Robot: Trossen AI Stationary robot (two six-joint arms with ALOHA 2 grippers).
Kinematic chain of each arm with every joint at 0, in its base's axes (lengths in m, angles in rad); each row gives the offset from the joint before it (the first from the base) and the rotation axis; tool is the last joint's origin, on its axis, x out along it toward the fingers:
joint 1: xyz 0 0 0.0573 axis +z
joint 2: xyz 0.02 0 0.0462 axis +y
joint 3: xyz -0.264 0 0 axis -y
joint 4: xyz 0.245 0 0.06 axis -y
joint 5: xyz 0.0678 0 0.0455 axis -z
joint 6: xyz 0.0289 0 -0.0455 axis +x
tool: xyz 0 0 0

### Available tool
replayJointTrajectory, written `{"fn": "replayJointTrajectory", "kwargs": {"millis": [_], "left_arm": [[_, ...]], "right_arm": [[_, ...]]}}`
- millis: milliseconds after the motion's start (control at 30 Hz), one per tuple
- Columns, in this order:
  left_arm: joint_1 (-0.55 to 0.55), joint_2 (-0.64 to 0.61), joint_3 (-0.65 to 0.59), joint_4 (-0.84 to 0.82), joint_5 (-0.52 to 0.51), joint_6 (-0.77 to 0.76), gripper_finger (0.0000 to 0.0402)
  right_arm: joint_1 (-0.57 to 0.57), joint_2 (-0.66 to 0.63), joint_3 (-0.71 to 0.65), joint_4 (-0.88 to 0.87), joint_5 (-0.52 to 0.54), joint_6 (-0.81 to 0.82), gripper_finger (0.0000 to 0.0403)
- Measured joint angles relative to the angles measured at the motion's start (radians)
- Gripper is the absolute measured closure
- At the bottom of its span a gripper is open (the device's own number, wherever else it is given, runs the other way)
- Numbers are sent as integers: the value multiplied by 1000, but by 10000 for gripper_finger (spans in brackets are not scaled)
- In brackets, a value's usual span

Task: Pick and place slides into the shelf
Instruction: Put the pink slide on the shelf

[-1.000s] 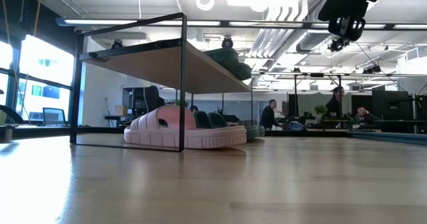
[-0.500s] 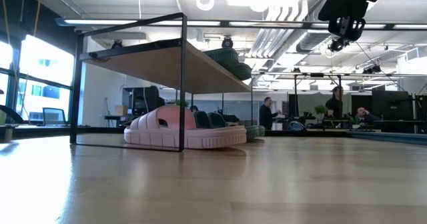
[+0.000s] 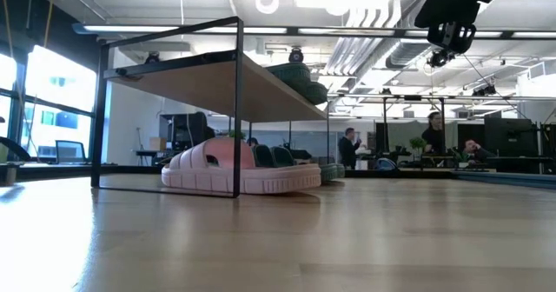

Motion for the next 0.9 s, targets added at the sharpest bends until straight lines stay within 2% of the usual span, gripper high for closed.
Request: {"fn": "replayJointTrajectory", "kwargs": {"millis": [267,400,667,900], "left_arm": [[0,-11,2,32,-82,34,393],[0,-11,46,26,-86,83,397],[0,-39,191,23,-71,304,399],[3,-86,394,-111,-74,520,400]], "right_arm": [[0,0,0,-4,0,0,403],[0,0,0,-4,0,0,403],[-11,0,0,-3,0,-9,403],[-16,-2,0,53,-7,-49,403]]}}
